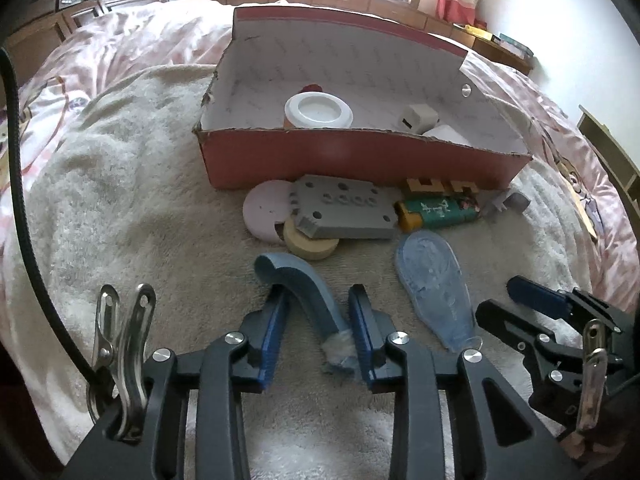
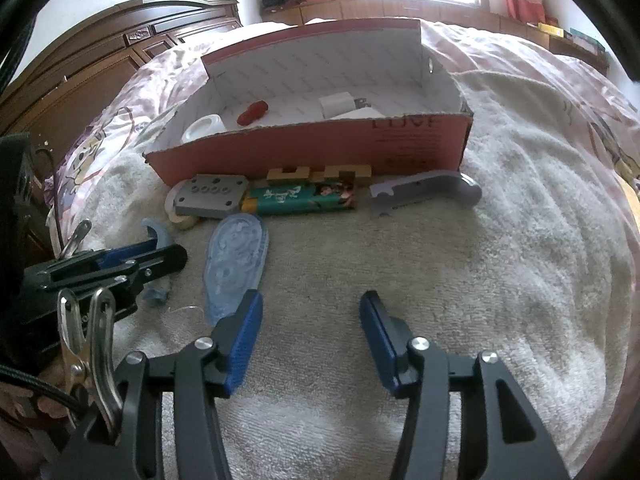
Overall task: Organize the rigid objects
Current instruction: 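Grasp the blue plastic hook with the left gripper while the right gripper grasps the blue tape dispenser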
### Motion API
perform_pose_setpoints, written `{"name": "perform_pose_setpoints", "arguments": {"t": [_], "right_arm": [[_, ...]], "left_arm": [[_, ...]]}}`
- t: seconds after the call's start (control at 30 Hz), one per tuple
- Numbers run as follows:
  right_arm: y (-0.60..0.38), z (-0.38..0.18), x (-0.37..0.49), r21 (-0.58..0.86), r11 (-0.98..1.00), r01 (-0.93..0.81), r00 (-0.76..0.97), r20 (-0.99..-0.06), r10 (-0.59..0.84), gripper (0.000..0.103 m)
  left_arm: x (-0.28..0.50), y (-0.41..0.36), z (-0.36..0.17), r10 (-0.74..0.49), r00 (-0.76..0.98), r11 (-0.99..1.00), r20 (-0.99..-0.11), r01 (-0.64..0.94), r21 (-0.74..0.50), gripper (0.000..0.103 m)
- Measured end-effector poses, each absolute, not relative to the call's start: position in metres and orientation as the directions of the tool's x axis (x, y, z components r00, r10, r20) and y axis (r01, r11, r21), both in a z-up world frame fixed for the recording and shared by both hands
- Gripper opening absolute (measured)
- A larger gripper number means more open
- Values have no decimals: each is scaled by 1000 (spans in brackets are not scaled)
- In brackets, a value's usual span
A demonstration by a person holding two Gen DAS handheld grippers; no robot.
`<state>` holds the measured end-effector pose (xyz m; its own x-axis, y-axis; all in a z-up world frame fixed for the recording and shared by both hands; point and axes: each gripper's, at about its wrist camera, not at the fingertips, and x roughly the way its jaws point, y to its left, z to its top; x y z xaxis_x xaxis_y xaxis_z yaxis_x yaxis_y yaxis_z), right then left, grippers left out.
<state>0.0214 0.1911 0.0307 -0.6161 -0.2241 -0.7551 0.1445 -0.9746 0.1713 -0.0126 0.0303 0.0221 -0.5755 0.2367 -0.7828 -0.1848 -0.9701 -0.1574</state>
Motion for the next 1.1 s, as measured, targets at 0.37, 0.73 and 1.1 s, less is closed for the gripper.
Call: {"name": "perform_pose_setpoints", "arguments": {"t": [0.37, 0.73, 1.1], "right_arm": [[187, 34, 20, 181, -974, 135, -612, -758, -225, 55], [147, 37, 14, 143, -961, 236, -595, -761, -259, 55], [136, 31, 10, 53, -971, 235, -626, -756, -193, 41]], "left_arm": [[-6, 26, 28, 256, -583, -964, -771, -215, -158, 17], [-5, 6, 30, 253, -584, -967, -772, -182, -180, 16], [-8, 2, 23, 267, -570, -964, -777, -162, -212, 17]]}}
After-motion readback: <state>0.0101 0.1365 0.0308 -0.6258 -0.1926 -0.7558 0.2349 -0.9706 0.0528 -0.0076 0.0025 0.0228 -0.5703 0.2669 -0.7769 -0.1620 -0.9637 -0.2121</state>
